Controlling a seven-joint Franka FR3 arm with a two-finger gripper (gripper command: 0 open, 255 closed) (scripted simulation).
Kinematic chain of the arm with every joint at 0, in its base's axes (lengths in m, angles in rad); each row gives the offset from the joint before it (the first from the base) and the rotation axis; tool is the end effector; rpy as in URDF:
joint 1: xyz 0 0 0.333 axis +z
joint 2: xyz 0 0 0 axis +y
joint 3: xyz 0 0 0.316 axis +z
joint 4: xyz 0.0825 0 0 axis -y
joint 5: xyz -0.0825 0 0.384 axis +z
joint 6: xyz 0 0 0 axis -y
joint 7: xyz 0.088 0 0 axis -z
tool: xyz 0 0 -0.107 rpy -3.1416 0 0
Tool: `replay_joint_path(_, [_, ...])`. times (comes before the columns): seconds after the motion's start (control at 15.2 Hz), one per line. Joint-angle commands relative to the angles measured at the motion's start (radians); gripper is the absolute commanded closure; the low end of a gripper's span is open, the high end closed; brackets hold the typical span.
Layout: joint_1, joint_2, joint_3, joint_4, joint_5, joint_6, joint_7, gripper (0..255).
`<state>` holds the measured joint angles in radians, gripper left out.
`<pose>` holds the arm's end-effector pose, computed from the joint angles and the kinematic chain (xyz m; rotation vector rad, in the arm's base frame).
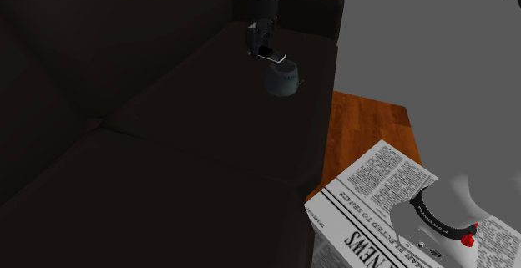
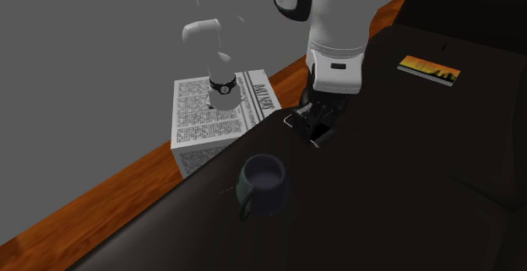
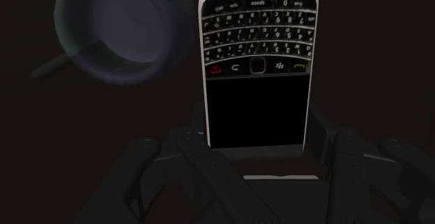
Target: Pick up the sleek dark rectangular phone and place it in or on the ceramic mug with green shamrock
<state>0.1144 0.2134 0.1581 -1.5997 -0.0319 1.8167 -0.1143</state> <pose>0.6077 0.1588 0.5071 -3.0790 -0.6095 -0.0096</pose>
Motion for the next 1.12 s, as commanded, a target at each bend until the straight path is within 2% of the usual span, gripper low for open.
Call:
replay_joint_path(0.0, [-0.027, 0.006, -0.017, 0.009, 0.003, -0.003, -0.046, 255])
replay_joint_path(0.53, [-0.135, 0.025, -0.083, 0.044, 0.018, -0.017, -0.222, 255])
replay_joint_path(1.06, [-0.141, 0.035, -0.087, -0.036, 0.017, 0.073, -0.230, 255])
